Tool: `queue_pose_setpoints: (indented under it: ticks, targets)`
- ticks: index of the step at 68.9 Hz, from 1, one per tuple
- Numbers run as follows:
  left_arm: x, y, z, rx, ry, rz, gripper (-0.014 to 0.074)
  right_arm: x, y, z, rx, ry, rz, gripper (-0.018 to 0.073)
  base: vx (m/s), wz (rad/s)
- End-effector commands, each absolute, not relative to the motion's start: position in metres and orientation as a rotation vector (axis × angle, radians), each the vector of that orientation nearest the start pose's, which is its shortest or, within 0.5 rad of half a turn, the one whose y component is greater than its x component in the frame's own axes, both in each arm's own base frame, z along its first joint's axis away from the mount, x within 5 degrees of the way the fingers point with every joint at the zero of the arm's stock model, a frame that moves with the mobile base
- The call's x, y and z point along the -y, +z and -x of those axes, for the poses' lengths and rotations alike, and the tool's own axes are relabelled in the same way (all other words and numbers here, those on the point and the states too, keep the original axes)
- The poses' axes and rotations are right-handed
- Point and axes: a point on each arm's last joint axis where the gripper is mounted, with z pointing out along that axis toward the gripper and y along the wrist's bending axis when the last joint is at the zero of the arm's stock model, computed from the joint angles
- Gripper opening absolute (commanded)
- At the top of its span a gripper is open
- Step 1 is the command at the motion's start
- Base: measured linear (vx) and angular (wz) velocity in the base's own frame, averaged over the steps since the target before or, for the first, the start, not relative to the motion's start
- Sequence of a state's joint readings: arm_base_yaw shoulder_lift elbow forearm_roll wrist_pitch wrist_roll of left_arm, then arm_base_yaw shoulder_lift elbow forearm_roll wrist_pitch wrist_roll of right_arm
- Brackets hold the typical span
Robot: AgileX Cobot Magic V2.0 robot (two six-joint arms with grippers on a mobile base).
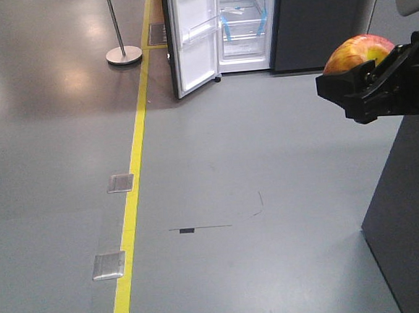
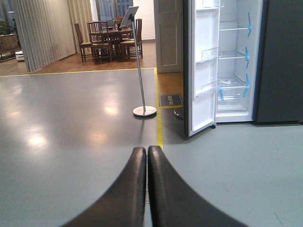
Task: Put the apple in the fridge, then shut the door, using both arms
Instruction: 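Drive toward the open refrigerator holding the apple in the right gripper, then keep driving toward the refrigerator's open door with the apple held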
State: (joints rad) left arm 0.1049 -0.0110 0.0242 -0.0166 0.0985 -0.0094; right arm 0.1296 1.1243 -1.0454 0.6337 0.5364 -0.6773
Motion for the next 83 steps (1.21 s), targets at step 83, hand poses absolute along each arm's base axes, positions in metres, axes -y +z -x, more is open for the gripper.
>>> queue_pose_setpoints:
  ticks: [83]
  targets:
    - [-0.0052,0.2107,-0.0541,-1.485,0.042,0.104,-0.0008,-0.0557,0.4005,-0.2336,-1.857,0.297,0.392,0.0057,0.16,0.01]
